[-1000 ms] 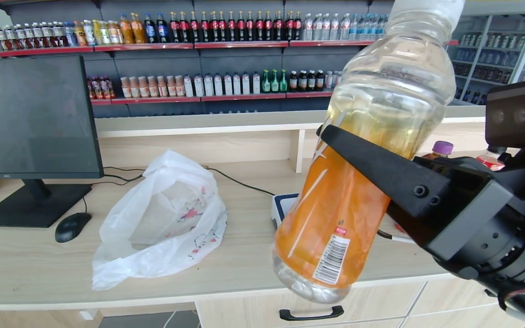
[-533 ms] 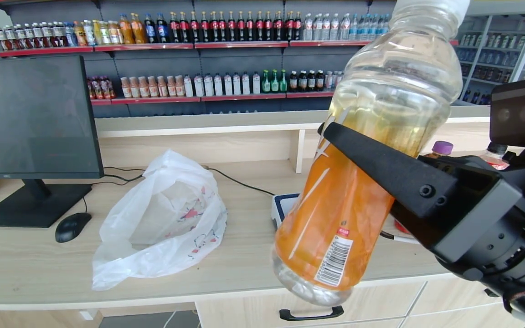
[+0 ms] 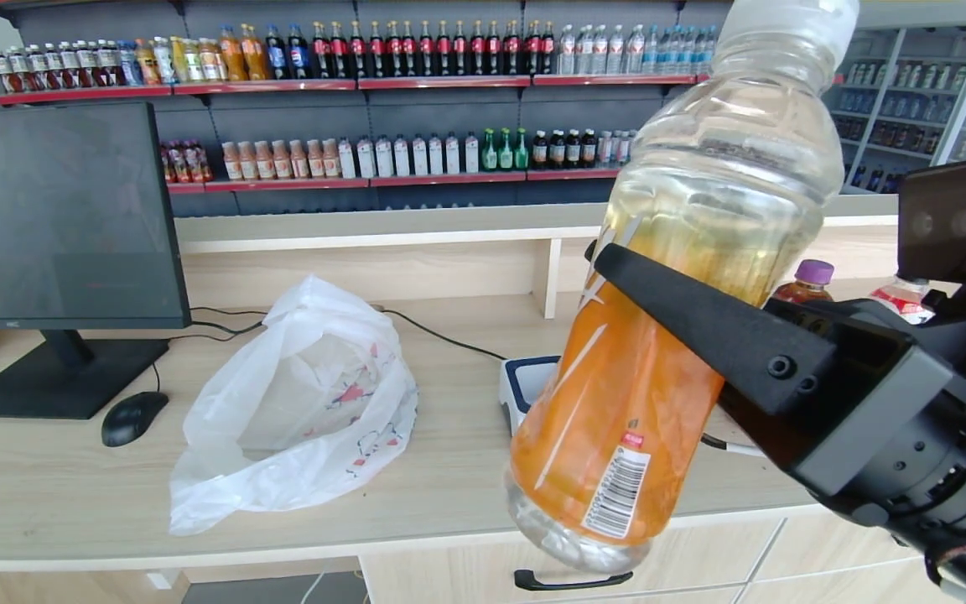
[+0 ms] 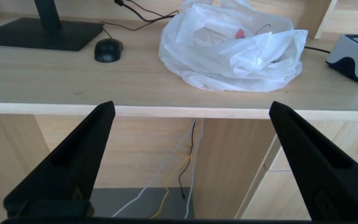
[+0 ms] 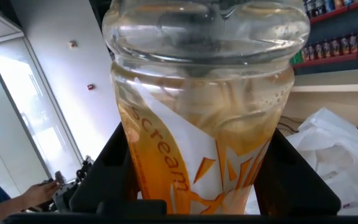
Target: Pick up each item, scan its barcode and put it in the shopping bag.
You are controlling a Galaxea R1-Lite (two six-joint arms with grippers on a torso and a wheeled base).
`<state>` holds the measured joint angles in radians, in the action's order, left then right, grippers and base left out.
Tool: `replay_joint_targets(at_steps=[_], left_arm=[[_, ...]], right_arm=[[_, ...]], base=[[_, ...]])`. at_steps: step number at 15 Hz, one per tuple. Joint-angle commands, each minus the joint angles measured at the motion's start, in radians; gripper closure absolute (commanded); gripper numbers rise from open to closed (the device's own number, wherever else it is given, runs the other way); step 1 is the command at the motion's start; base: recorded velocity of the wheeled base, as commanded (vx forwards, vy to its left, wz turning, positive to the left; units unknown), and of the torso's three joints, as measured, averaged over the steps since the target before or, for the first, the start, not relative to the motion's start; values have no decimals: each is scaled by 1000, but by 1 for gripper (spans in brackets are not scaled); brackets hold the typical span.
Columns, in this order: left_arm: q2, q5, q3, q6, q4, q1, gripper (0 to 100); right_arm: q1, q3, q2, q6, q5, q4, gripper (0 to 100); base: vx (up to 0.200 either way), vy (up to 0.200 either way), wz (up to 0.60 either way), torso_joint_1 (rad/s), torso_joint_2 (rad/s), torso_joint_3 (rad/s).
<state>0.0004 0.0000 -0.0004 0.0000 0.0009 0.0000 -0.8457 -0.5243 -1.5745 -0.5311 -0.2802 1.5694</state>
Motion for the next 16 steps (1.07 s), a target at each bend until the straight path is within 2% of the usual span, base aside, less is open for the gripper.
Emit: replay_joint_targets(at_steps=[1, 4, 9, 12, 13, 16], left_arm=[[0, 0, 0, 0, 1, 0, 0], [0, 0, 0, 0, 1, 0, 0], [0, 0, 0, 0, -1, 0, 0], [0, 0, 0, 0, -1, 0, 0], [0, 0, 0, 0, -1, 0, 0], [0, 0, 0, 0, 1, 0, 0]], right_arm=[[-1, 38, 13, 0, -1, 1, 100], [10, 118, 34, 2, -1, 1, 100], [116, 208, -32, 158, 3, 1, 100], [132, 254, -55, 192, 6, 1, 100], [215, 282, -79, 260, 6, 1, 100], [313, 277, -93, 430, 65, 1, 100]], base=[[0, 0, 0, 0, 0, 0], [0, 0, 0, 0, 0, 0], [0, 0, 0, 0, 0, 0], [0, 0, 0, 0, 0, 0], [0, 0, 0, 0, 0, 0], [0, 0, 0, 0, 0, 0]])
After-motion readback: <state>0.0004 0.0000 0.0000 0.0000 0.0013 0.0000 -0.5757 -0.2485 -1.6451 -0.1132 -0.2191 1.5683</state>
